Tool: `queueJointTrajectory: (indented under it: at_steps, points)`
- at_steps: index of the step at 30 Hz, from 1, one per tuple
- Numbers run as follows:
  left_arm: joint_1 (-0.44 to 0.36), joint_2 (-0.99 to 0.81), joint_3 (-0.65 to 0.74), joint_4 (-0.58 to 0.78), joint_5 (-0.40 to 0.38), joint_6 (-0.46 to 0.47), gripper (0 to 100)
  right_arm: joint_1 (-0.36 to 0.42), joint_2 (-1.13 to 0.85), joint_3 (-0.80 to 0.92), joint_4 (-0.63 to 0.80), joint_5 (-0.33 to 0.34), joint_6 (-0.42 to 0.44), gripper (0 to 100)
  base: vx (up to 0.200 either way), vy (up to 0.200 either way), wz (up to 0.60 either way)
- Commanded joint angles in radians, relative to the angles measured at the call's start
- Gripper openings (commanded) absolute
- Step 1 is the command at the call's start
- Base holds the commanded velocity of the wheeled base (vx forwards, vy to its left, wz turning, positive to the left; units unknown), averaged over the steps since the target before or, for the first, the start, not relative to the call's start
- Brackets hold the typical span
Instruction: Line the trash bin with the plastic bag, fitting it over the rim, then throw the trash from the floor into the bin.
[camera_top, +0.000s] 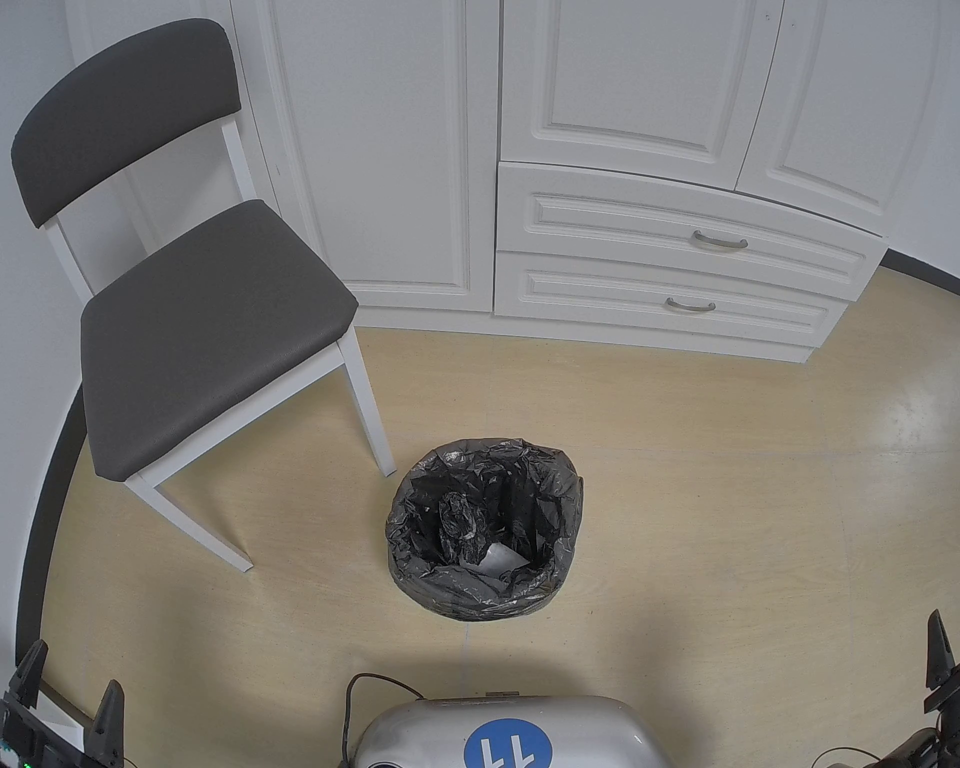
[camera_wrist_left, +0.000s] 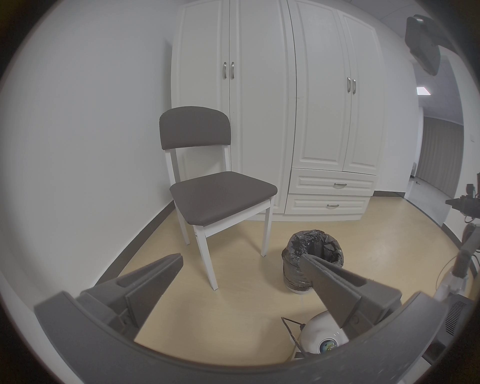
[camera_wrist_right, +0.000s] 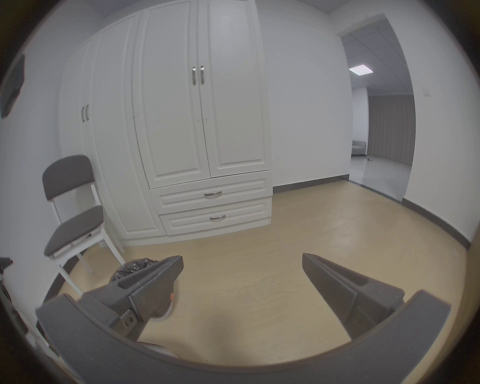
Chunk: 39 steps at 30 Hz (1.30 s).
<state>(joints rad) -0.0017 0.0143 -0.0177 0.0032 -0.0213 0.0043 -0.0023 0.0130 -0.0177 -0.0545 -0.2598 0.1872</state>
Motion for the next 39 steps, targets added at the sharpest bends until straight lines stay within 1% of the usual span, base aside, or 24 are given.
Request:
queueJointTrajectory:
  at_steps: [1,3,4,6,7,9,10,11,12,13,15,16,20,26,29,30,31,33,39]
  points:
    - [-0.004,-0.01,0.016,0.0,0.004,0.002,100,-0.001,-0.013,0.015,-0.002,0.005,0.028,100,0.0,0.0,0.0]
    - [-0.006,-0.01,0.016,0.0,0.004,0.002,100,-0.001,-0.013,0.016,-0.004,0.013,0.026,100,0.0,0.0,0.0]
    - [-0.006,-0.01,0.016,0.0,0.004,-0.001,100,-0.001,-0.013,0.016,-0.007,0.028,0.024,100,0.0,0.0,0.0]
    - [-0.004,-0.01,0.016,0.0,0.004,0.0,100,-0.001,-0.013,0.016,-0.008,0.063,-0.008,100,0.0,0.0,0.0]
    - [-0.004,-0.01,0.016,0.0,0.004,0.0,100,-0.001,-0.013,0.016,-0.008,0.063,-0.008,100,0.0,0.0,0.0]
    - [-0.001,-0.011,0.016,0.0,0.003,-0.003,100,-0.001,-0.013,0.016,-0.01,0.105,-0.095,100,0.0,0.0,0.0]
    - [-0.001,-0.011,0.016,0.0,0.003,-0.001,100,-0.001,-0.013,0.016,-0.01,0.106,-0.1,100,0.0,0.0,0.0]
    - [-0.001,-0.011,0.016,0.0,0.003,-0.004,100,-0.001,-0.013,0.016,-0.01,0.125,-0.143,100,0.0,0.0,0.0]
    - [-0.001,-0.011,0.016,0.0,0.003,-0.004,100,-0.001,-0.013,0.016,-0.01,0.125,-0.143,100,0.0,0.0,0.0]
    - [-0.001,-0.011,0.016,0.0,0.006,-0.007,100,-0.001,-0.013,0.016,0.002,0.16,-0.249,100,0.0,0.0,0.0]
    - [-0.001,-0.011,0.016,0.0,0.006,-0.007,100,-0.001,-0.013,0.016,-0.002,0.188,-0.311,100,0.0,0.0,0.0]
    - [-0.001,-0.011,0.016,0.0,0.006,-0.007,100,-0.001,-0.013,0.016,-0.004,0.198,-0.324,100,0.0,0.0,0.0]
    - [-0.001,-0.011,0.016,0.0,0.009,-0.007,100,0.001,-0.013,0.018,-0.002,0.205,-0.304,100,0.0,0.0,0.0]
    - [-0.001,-0.013,0.018,0.0,0.006,0.002,100,0.001,-0.013,0.018,-0.001,0.185,-0.269,100,0.0,0.0,0.0]
    - [-0.001,-0.013,0.018,0.0,0.006,0.003,100,-0.001,-0.013,0.016,0.002,0.203,-0.256,100,0.0,0.0,0.0]
    - [-0.001,-0.013,0.018,0.0,0.006,0.003,100,-0.001,-0.013,0.016,0.002,0.218,-0.253,100,0.0,0.0,0.0]
    - [-0.001,-0.013,0.018,0.0,0.006,0.003,100,-0.001,-0.013,0.016,0.013,0.255,-0.241,100,0.0,0.0,0.0]
    - [-0.001,-0.013,0.018,0.0,0.006,0.005,100,-0.001,-0.013,0.008,0.079,0.295,-0.23,100,0.0,0.0,0.0]
    - [-0.001,-0.011,0.018,0.0,0.004,0.01,100,0.004,-0.005,0.008,0.079,0.283,-0.218,100,0.0,0.0,0.0]
